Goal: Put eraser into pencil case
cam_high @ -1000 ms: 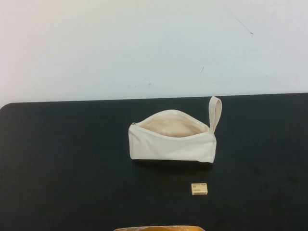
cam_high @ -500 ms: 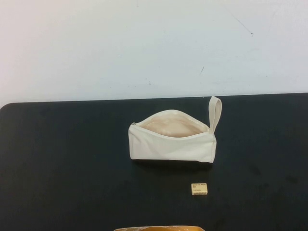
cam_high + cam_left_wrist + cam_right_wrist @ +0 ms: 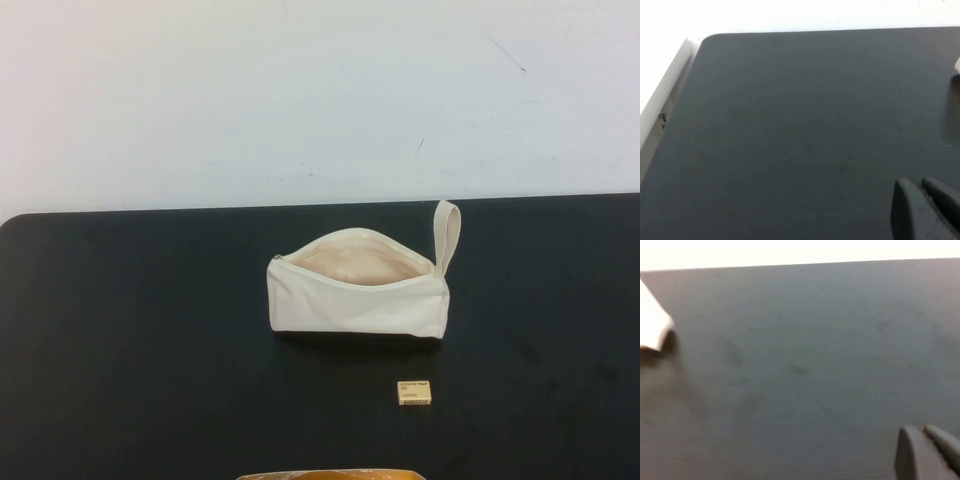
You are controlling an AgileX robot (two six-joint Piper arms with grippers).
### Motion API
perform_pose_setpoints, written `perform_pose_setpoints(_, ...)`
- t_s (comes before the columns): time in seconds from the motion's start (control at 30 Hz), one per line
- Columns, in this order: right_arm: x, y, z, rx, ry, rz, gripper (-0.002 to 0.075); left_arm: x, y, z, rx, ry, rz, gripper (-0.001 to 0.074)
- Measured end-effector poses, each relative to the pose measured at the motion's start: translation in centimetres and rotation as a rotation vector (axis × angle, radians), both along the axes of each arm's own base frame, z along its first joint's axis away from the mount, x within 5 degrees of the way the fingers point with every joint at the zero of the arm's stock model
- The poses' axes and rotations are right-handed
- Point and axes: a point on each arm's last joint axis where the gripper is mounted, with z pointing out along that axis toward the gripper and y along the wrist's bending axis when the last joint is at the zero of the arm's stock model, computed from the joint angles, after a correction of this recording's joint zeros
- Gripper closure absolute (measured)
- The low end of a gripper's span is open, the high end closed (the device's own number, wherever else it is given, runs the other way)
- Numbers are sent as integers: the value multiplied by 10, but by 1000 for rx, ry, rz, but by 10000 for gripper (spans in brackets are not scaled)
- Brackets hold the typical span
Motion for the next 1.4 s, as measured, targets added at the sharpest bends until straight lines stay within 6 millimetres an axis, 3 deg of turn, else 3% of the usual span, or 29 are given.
perform_pose_setpoints(0.1, 0, 7, 0, 240, 3, 1, 727, 0, 0, 0, 0, 0, 0, 737)
perform_pose_setpoints(0.2, -1, 20, 4, 656, 25, 5, 727, 0, 0, 0, -2, 0, 0, 737)
perform_pose_setpoints(0.27, -1, 24, 6, 795, 29, 14, 727, 0, 0, 0, -7, 0, -1, 737)
perform_pose_setpoints(0.33, -1, 26, 8, 824, 26, 29, 727, 0, 0, 0, -12, 0, -1, 737)
perform_pose_setpoints(0.53, 0, 25, 10, 780, -14, 43, 727, 0, 0, 0, -14, 0, -1, 737)
perform_pose_setpoints(0.67, 0, 24, 17, 607, -67, 98, 727, 0, 0, 0, -14, 0, -1, 737)
perform_pose_setpoints(0.87, -7, 30, 78, 260, -47, 267, 727, 0, 0, 0, -14, 0, -1, 737)
perform_pose_setpoints(0.97, 1, 29, 119, 26, 166, 348, 727, 0, 0, 0, -14, 0, -1, 737)
perform_pose_setpoints(1.0, 5, 31, 145, -64, 273, 427, 727, 0, -1, 0, -16, 0, -1, 737)
perform_pose_setpoints(1.1, 16, 32, 176, -125, 421, 526, 727, 0, -1, 0, -18, 0, -1, 737)
perform_pose_setpoints(1.23, 44, 32, 203, -151, 495, 573, 727, 0, -1, 0, -18, 0, -1, 737)
perform_pose_setpoints(1.4, 78, 33, 214, -163, 539, 602, 727, 0, -1, 0, -18, 0, -1, 737)
